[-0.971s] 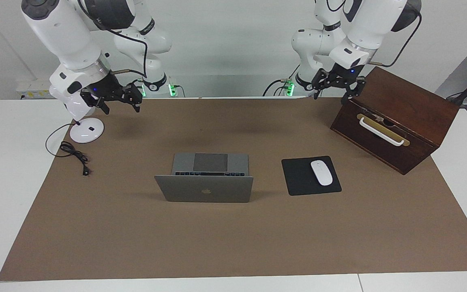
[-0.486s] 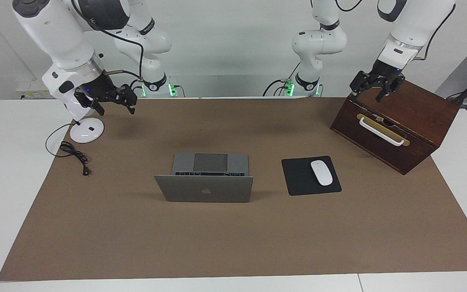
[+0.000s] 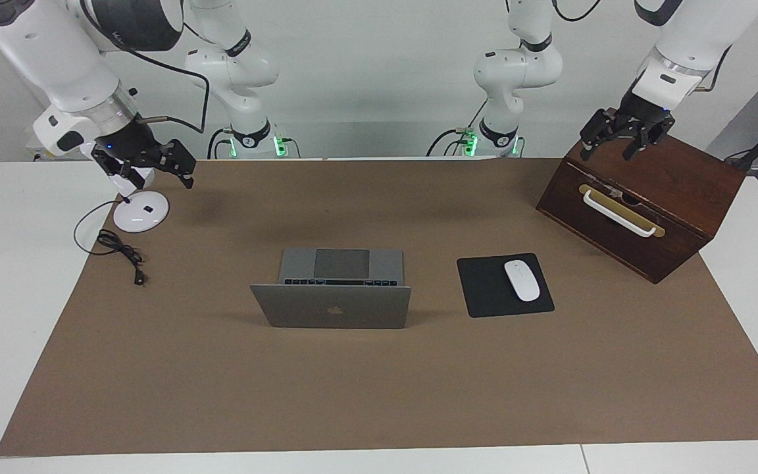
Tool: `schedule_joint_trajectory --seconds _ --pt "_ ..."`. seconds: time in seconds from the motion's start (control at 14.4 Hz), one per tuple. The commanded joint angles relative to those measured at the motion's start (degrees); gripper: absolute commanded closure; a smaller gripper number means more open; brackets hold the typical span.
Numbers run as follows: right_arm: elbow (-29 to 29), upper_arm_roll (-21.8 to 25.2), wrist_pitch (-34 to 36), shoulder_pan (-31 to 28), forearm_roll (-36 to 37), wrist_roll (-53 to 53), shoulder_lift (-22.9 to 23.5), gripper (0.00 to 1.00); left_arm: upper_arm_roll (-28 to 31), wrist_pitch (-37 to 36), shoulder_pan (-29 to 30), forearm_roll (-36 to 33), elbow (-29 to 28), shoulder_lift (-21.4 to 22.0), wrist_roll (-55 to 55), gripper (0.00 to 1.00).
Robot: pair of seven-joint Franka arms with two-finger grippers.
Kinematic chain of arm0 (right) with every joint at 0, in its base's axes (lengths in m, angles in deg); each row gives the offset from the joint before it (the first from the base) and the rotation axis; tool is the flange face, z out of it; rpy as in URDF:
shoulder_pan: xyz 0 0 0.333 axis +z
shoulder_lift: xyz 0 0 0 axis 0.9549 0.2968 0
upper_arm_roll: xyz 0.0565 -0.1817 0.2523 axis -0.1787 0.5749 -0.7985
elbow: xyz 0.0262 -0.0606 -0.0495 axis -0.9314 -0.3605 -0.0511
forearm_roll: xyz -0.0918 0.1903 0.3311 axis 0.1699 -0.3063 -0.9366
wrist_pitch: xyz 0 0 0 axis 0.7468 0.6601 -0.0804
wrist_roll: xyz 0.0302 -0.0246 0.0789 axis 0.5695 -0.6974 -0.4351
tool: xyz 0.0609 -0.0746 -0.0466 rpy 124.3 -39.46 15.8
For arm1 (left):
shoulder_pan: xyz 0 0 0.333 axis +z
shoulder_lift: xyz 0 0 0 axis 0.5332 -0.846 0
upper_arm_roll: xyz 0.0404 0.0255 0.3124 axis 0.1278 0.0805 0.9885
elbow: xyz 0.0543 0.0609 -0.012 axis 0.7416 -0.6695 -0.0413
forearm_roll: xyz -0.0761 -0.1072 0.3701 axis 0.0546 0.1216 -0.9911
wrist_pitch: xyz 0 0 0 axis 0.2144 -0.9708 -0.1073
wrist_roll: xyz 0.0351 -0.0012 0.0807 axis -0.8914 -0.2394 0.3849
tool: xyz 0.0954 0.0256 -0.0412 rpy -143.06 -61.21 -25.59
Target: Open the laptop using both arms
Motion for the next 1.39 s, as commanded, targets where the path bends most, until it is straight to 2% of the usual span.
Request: schedule_joint_trajectory --seconds 0.0,0.28,0.42,0.62,0.83,1.04,1.32 --pt "-0.43 -0.21 -0.08 -0.16 0.89 -1.0 -0.5 0.0 -0.6 -4.42 0.01 -2.23 4.73 -4.52 -0.05 0.0" --pt "-0.52 -0.12 -0.34 -0.16 0.71 -0.65 -0.59 0.0 -0.6 -3.72 0.18 -2.23 4.72 -4.43 0.04 0.0" --pt "-0.34 -0.03 -0.69 -0.25 0.71 -0.74 -1.11 0.0 -0.6 -0.22 0.01 -2.84 4.98 -4.7 -0.05 0.0" --pt "-0.51 0.06 -0.52 -0.25 0.62 -0.74 -4.88 0.0 -0.6 0.77 -0.34 -2.93 4.81 -4.7 -0.14 0.0" --pt "-1.21 0.06 -1.65 -0.42 0.89 -0.74 -4.63 0.0 -0.6 0.51 -0.08 -2.93 4.9 -4.7 -0.14 0.0" --pt "-0.7 -0.03 -2.01 -0.95 0.71 -0.74 -2.0 0.0 -0.6 0.42 -0.08 -2.93 4.81 -4.7 -0.14 0.0" --pt "-2.01 -0.03 -1.48 -0.69 0.71 -0.65 -2.52 0.0 -0.51 0.5 -0.08 -3.02 4.81 -4.7 -0.05 0.0"
